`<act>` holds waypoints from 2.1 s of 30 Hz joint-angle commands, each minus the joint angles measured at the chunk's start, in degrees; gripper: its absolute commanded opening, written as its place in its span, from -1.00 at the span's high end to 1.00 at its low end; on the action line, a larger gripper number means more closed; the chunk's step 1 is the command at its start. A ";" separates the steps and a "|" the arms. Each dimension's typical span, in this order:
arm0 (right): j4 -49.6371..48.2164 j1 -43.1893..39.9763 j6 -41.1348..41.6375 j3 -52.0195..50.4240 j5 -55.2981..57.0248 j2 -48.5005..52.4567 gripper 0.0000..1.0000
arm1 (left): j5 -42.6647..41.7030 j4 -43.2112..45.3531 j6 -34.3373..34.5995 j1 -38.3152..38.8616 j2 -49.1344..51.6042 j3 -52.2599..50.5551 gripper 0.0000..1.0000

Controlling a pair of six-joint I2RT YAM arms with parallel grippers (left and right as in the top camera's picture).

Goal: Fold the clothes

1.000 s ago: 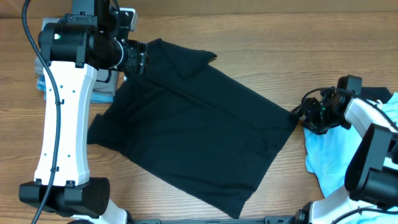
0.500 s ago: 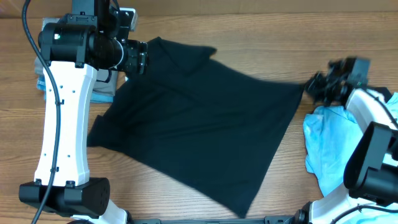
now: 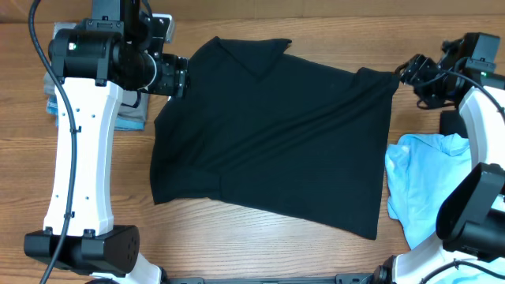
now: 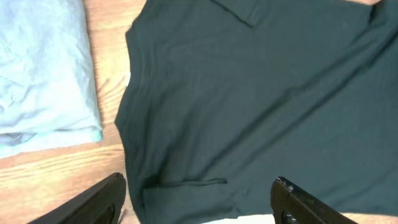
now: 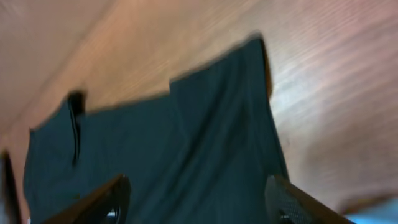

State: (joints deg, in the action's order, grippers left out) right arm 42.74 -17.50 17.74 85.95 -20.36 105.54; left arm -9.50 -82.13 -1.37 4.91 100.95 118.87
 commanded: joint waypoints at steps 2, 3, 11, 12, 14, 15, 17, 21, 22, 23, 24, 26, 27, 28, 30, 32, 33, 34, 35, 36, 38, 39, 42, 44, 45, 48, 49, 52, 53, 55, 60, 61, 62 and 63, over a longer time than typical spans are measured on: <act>5.42 0.02 -3.17 2.58 -2.89 -7.85 -0.46 | 4.68 -3.80 0.76 0.35 -0.57 0.48 -0.60; 7.15 0.02 -3.15 2.58 -2.93 -10.12 -0.47 | 5.64 -4.52 0.79 0.35 -0.57 0.48 -0.64; 25.29 0.04 0.39 2.56 -3.26 -21.68 -0.53 | 11.93 -12.63 6.78 0.26 -0.57 -0.37 -0.80; 28.35 0.04 0.37 2.34 -2.99 -21.46 -0.53 | 12.20 -12.61 7.54 0.26 -0.57 -1.14 -0.81; 32.89 0.09 0.37 0.46 -1.22 -20.72 -0.53 | 12.24 -11.91 9.09 0.26 -0.57 -4.33 -0.84; 34.21 0.09 0.46 -1.29 -0.28 -20.41 -0.53 | 12.20 -10.97 9.40 0.26 -0.57 -6.27 -0.86; 34.25 0.07 0.72 -6.23 0.42 -19.96 -0.53 | 11.54 -7.96 10.19 0.26 -0.57 -11.47 -0.89; 31.08 -0.42 3.87 -19.56 0.31 -19.63 -0.53 | 7.30 -0.26 10.19 0.26 -0.57 -22.95 -0.90; 29.99 -0.42 4.98 -23.28 0.15 -19.63 -0.53 | 7.06 1.38 10.19 0.26 -0.57 -25.07 -0.90; 28.98 -0.42 5.29 -25.62 -0.24 -19.63 -0.53 | 7.04 3.10 10.19 0.26 -0.55 -27.17 -0.92; 27.43 -0.42 5.66 -28.81 -0.48 -19.63 -0.53 | 7.06 4.35 10.19 0.26 -0.57 -28.79 -0.95; 24.28 -0.68 7.15 -34.45 -0.22 -19.63 -0.54 | 7.06 7.06 10.16 0.26 -0.55 -32.46 -1.00; 22.14 -0.96 8.26 -37.53 -0.24 -19.63 -0.53 | 7.06 8.07 10.19 0.26 -0.57 -34.16 -1.00; 19.85 -1.29 9.33 -40.41 -0.17 -19.63 -0.53 | 7.06 8.76 10.16 0.26 -0.57 -35.30 -1.00; 16.92 -1.75 10.69 -43.89 -0.22 -19.63 -0.52 | 7.10 9.81 10.12 0.26 -0.57 -36.85 -1.00; 13.77 -1.86 10.84 -47.08 -0.24 -19.63 -0.52 | 7.10 10.45 10.14 0.26 -0.55 -37.62 -1.00; 12.92 -1.86 10.82 -48.17 -0.46 -19.63 -0.51 | 7.08 10.64 10.14 0.26 -0.55 -37.64 -1.00; 12.79 -1.86 10.80 -48.54 -0.44 -19.63 -0.50 | 7.08 10.88 10.14 0.26 -0.57 -37.64 -1.00; 12.85 -1.73 10.49 -48.68 -0.26 -19.63 -0.50 | 7.10 11.21 10.14 0.26 -0.55 -37.64 -1.00; 12.85 -1.75 10.36 -48.74 -0.26 -19.65 -0.49 | 7.10 11.65 10.14 0.26 -0.55 -37.64 -1.00; 12.79 -1.75 10.40 -48.74 -0.28 -19.65 -0.36 | 7.08 12.11 10.16 0.26 -0.57 -37.64 -1.00; 12.79 -1.75 10.40 -48.74 -0.26 -19.65 -0.31 | 7.08 12.11 10.16 0.26 -0.57 -37.64 -1.00; 10.99 -1.75 8.83 -48.74 -0.26 -19.65 -0.06 | 7.08 12.17 10.16 0.26 -0.57 -37.64 -1.00; 10.64 -1.75 7.82 -48.74 -0.26 -19.65 0.25 | 6.93 12.04 10.16 0.26 -0.57 -37.64 -1.00; 10.64 -1.75 7.34 -48.72 -0.17 -19.65 0.29 | 6.93 12.09 10.16 0.26 -0.57 -37.64 -1.00; 11.34 -1.77 7.34 -48.70 1.09 -19.65 0.49 | 6.93 12.07 10.16 0.26 -0.57 -37.64 -1.00; 11.58 -1.77 7.37 -48.65 1.31 -19.65 0.54 | 7.02 11.85 10.16 0.26 -0.57 -37.64 -1.00; 14.60 -1.77 8.39 -47.95 4.92 -20.13 0.69 | 7.85 11.21 10.19 0.00 -0.57 -37.66 -1.00; 15.78 -1.77 9.46 -47.65 6.67 -20.50 0.73 | 8.20 11.17 10.19 -0.15 -0.55 -37.66 -1.00; 16.96 -1.77 10.73 -47.12 7.89 -21.68 0.76 | 8.39 10.80 10.19 -0.85 -0.55 -37.66 -1.00; 20.06 -1.77 15.80 -45.55 7.67 -26.14 0.84 | 8.37 8.85 10.19 -2.51 -0.57 -37.86 -1.00; 20.70 -1.77 16.26 -45.24 7.34 -26.86 0.86 | 8.35 8.76 10.19 -2.51 -0.55 -37.94 -1.00; 21.84 -1.75 17.18 -44.94 7.19 -27.74 0.88 | 8.17 8.74 10.21 -2.54 -0.55 -38.16 -1.00; 22.62 -1.75 17.64 -44.74 6.99 -28.59 0.89 | 8.02 8.79 10.21 -2.54 -0.55 -38.38 -1.00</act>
State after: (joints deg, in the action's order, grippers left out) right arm 63.75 -19.14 31.55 39.03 -14.04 80.25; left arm -1.45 -73.23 7.81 2.66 100.71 81.34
